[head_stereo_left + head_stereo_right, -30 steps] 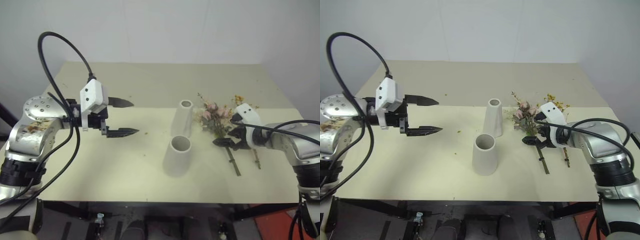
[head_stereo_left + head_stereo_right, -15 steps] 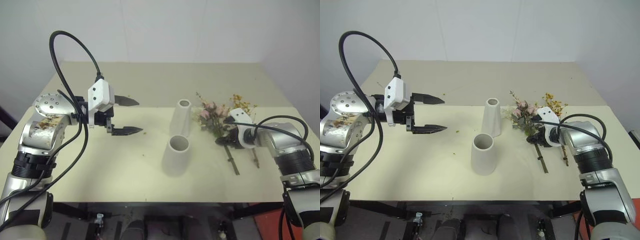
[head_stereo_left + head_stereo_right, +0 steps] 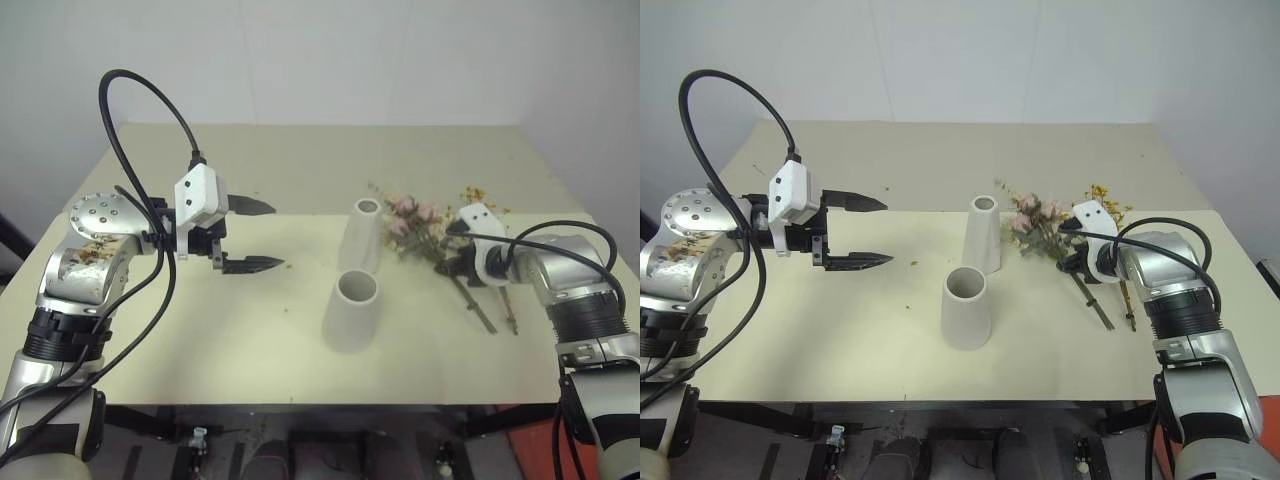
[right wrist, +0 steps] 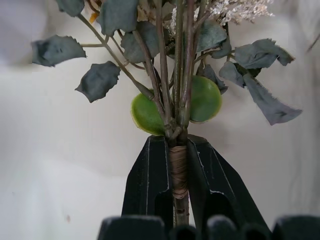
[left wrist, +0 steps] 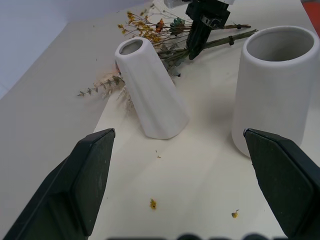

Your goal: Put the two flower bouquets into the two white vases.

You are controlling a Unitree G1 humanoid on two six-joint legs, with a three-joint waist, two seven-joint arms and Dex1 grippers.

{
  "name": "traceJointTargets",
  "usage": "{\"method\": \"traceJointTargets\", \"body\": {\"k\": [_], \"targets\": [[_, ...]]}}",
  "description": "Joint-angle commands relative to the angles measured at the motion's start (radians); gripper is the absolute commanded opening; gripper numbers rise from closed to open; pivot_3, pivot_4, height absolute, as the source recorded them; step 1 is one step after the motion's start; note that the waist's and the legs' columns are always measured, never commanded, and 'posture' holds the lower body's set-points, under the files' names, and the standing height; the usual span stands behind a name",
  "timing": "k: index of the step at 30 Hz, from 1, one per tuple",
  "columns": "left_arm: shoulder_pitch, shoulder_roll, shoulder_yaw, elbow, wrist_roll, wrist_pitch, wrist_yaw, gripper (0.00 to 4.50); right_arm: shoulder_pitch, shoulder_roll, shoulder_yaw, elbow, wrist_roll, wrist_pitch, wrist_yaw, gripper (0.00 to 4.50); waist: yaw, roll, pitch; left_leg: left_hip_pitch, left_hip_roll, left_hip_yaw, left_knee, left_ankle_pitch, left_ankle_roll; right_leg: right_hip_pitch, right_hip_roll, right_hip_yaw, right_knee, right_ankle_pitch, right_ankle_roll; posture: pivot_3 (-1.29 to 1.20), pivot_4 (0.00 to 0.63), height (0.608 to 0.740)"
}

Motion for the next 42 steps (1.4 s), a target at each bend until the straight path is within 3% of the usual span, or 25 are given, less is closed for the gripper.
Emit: {"method": "traceJointTargets", "body": {"k": [1, 4, 7, 9, 13, 20, 27, 33, 42], "targets": [[-0.004, 0.011, 0.037, -0.025, -0.009, -0.004, 0.007, 4.50, -0.069, 0.040, -0.210, -0.125, 0.031, -0.055, -0.125, 0.23, 0.000, 0.000, 0.000, 0.000, 0.000, 0.000, 0.000, 0.000, 0.000, 0.000, 0.000, 0.000, 0.000, 0.000, 0.000, 0.00, 0.150, 0.740], [-0.003, 0.011, 0.040, -0.024, -0.012, -0.003, 0.006, 4.50, -0.092, 0.090, -0.297, -0.182, 0.040, -0.146, -0.192, 0.23, 0.000, 0.000, 0.000, 0.000, 0.000, 0.000, 0.000, 0.000, 0.000, 0.000, 0.000, 0.000, 0.001, 0.000, 0.000, 0.00, 0.150, 0.740], [-0.012, 0.007, 0.035, -0.017, -0.010, -0.001, 0.007, 4.50, -0.103, 0.172, -0.354, -0.192, 0.025, -0.376, -0.281, 0.23, 0.000, 0.000, 0.000, 0.001, 0.000, 0.000, 0.000, 0.000, 0.000, 0.000, 0.000, 0.000, 0.001, 0.000, 0.000, 0.00, 0.150, 0.740], [-0.019, 0.004, 0.033, -0.011, -0.008, -0.002, 0.008, 4.50, -0.108, 0.216, -0.350, -0.171, -0.011, -0.566, -0.330, 0.23, -0.002, 0.000, 0.000, 0.001, 0.000, 0.000, 0.000, 0.000, 0.000, 0.000, 0.000, 0.000, 0.001, 0.000, 0.000, 0.00, 0.150, 0.740], [-0.024, -0.002, 0.033, -0.009, -0.010, 0.000, 0.011, 4.50, -0.166, 0.313, -0.368, -0.083, 0.017, -0.743, -0.384, 0.23, -0.010, 0.000, 0.000, 0.001, 0.000, 0.001, 0.000, 0.000, 0.000, 0.000, 0.000, 0.001, 0.002, 0.000, 0.000, 0.00, 0.150, 0.740], [-0.002, -0.011, 0.053, -0.029, -0.028, 0.028, 0.039, 4.50, -0.205, 0.482, -0.433, -0.014, 0.200, -0.976, -0.304, 0.23, -0.022, 0.000, 0.000, 0.003, 0.000, 0.000, 0.000, 0.000, 0.000, -0.001, 0.001, 0.002, 0.009, 0.001, -0.001, 0.00, 0.150, 0.740], [0.030, -0.020, 0.076, -0.029, -0.045, 0.075, 0.079, 4.50, -0.191, 0.549, -0.395, -0.043, 0.282, -1.005, -0.237, 0.23, -0.024, 0.001, 0.000, 0.006, 0.000, 0.000, 0.000, 0.000, 0.000, -0.001, 0.002, 0.003, 0.011, 0.000, -0.001, 0.00, 0.150, 0.740], [0.045, -0.018, 0.065, -0.035, -0.043, 0.147, 0.108, 4.50, -0.132, 0.559, -0.347, -0.106, 0.381, -0.920, -0.130, 0.23, -0.024, 0.001, 0.000, 0.006, 0.001, -0.001, 0.000, 0.000, 0.000, -0.001, 0.002, 0.003, 0.012, 0.000, -0.001, 0.00, 0.150, 0.740], [0.047, -0.016, 0.058, -0.027, -0.018, 0.175, 0.122, 4.50, -0.079, 0.572, -0.297, -0.121, 0.370, -0.923, -0.120, 0.23, -0.024, 0.001, 0.000, 0.006, 0.000, -0.001, 0.000, 0.000, 0.000, -0.001, 0.002, 0.003, 0.012, 0.000, -0.001, 0.00, 0.150, 0.740]]}}
